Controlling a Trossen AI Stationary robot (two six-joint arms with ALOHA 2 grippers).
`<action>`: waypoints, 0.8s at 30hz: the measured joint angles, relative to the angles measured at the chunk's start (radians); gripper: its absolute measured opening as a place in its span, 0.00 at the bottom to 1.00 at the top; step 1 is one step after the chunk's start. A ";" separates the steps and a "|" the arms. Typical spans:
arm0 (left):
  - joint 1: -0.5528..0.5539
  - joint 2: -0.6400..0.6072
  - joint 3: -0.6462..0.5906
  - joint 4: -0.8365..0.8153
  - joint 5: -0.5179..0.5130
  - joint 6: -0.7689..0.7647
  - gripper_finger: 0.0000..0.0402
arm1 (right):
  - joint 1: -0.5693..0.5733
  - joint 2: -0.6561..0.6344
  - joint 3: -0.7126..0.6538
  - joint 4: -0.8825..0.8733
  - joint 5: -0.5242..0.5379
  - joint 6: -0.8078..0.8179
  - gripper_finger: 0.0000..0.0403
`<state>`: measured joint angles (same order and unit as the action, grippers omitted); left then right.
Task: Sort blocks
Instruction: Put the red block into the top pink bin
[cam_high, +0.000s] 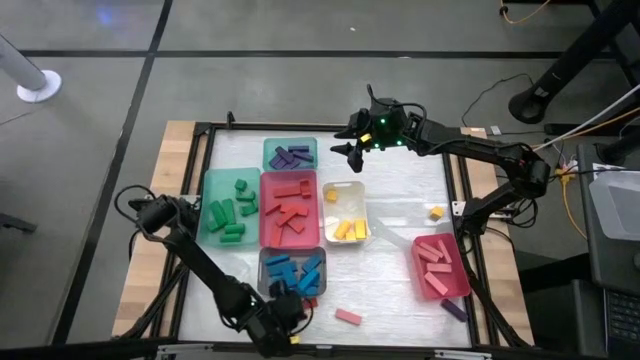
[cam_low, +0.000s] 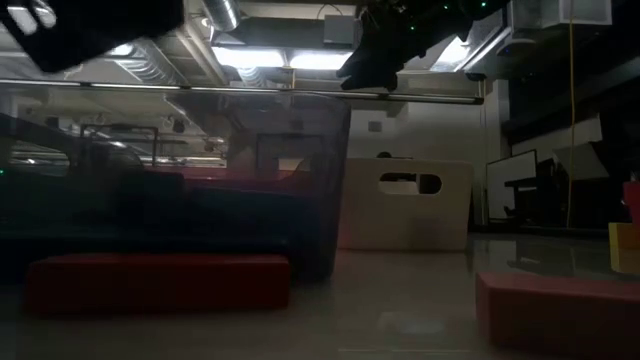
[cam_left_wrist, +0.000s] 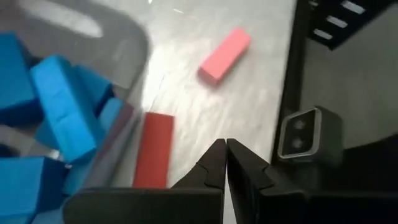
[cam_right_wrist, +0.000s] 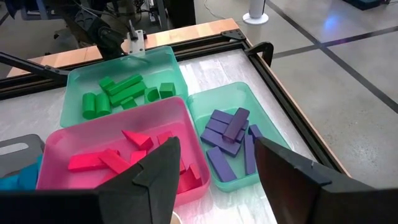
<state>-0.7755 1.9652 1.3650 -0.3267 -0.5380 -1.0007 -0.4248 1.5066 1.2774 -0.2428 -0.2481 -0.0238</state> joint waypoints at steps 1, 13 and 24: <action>-0.005 0.000 0.008 -0.002 0.000 0.023 0.00 | 0.000 0.000 0.000 0.000 0.000 0.000 0.51; -0.015 0.059 0.014 -0.105 -0.019 -0.089 0.00 | 0.000 0.000 0.000 -0.001 0.000 0.000 0.51; -0.002 0.079 0.013 -0.146 -0.030 -0.103 0.00 | 0.000 0.000 0.000 0.000 0.002 0.000 0.51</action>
<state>-0.7780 2.0444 1.3784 -0.4725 -0.5678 -1.1036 -0.4248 1.5070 1.2774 -0.2429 -0.2459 -0.0243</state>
